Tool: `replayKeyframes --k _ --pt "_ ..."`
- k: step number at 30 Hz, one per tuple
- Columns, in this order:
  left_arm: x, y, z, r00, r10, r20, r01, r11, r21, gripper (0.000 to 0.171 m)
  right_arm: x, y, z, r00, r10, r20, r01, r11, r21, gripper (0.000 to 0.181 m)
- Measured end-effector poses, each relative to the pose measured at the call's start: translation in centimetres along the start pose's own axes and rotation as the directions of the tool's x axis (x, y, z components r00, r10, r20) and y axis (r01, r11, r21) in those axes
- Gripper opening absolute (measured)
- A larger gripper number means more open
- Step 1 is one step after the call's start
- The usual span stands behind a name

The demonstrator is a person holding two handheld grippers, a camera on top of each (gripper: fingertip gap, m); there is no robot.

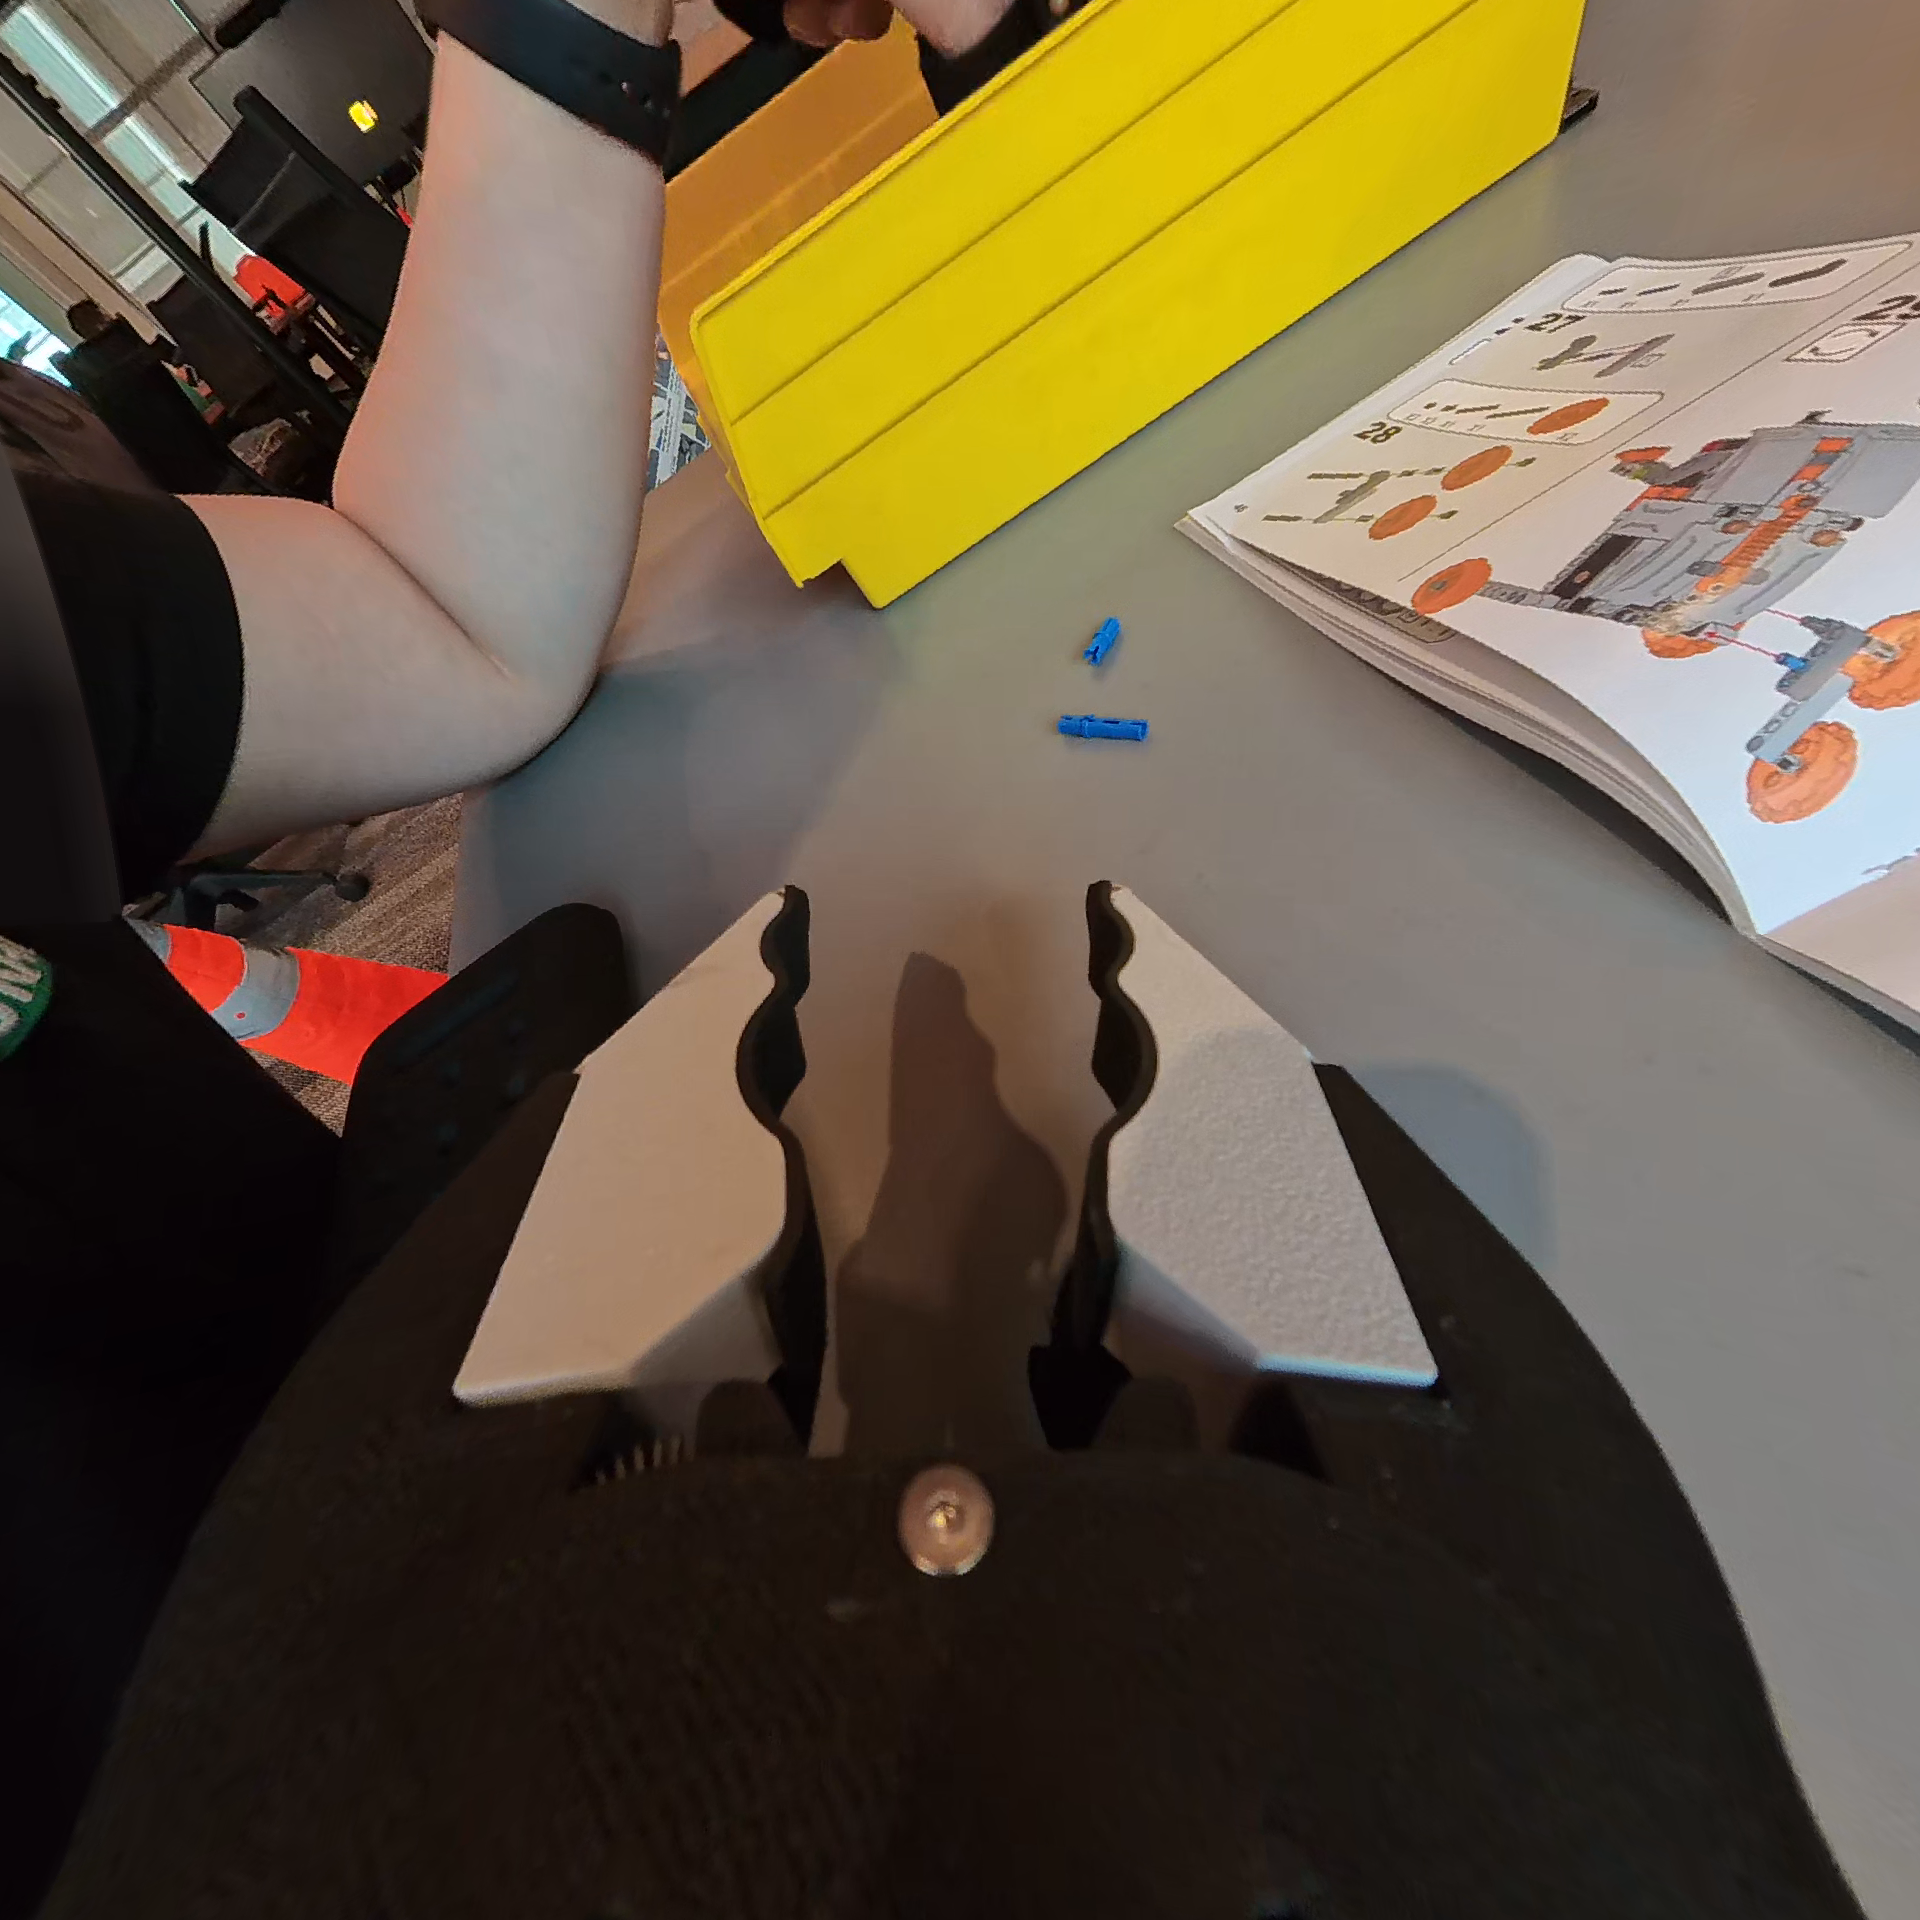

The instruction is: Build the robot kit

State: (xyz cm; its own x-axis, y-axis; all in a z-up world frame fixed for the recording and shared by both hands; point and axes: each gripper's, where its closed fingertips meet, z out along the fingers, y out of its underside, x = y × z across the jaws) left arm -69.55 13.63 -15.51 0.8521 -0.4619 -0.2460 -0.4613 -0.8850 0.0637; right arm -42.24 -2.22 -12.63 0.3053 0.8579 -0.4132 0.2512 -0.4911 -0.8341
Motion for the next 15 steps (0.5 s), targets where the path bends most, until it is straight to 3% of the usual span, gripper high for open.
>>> replayKeyframes --k 4,11,12,15 --pt "-1.1 0.3 -1.2 0.997 -0.074 -0.026 0.075 0.995 0.061 0.015 0.0 0.0 0.0 1.0 0.005 0.001 -0.005 1.0 -0.001 0.053" --pt "-4.9 3.0 -1.6 0.97 -0.24 0.042 0.239 0.97 0.037 0.015 0.0 0.1 0.1 1.0 0.007 0.002 -0.007 1.0 -0.008 0.053" --pt "-5.0 3.1 -1.6 0.968 -0.247 0.043 0.246 0.969 0.037 0.007 0.0 0.1 0.1 1.0 0.009 0.003 -0.009 1.0 -0.008 0.053" --pt "-4.7 3.2 -1.6 0.968 -0.249 0.034 0.248 0.968 0.025 0.029 0.0 0.1 0.1 1.0 0.013 0.005 -0.013 1.0 -0.011 0.053"
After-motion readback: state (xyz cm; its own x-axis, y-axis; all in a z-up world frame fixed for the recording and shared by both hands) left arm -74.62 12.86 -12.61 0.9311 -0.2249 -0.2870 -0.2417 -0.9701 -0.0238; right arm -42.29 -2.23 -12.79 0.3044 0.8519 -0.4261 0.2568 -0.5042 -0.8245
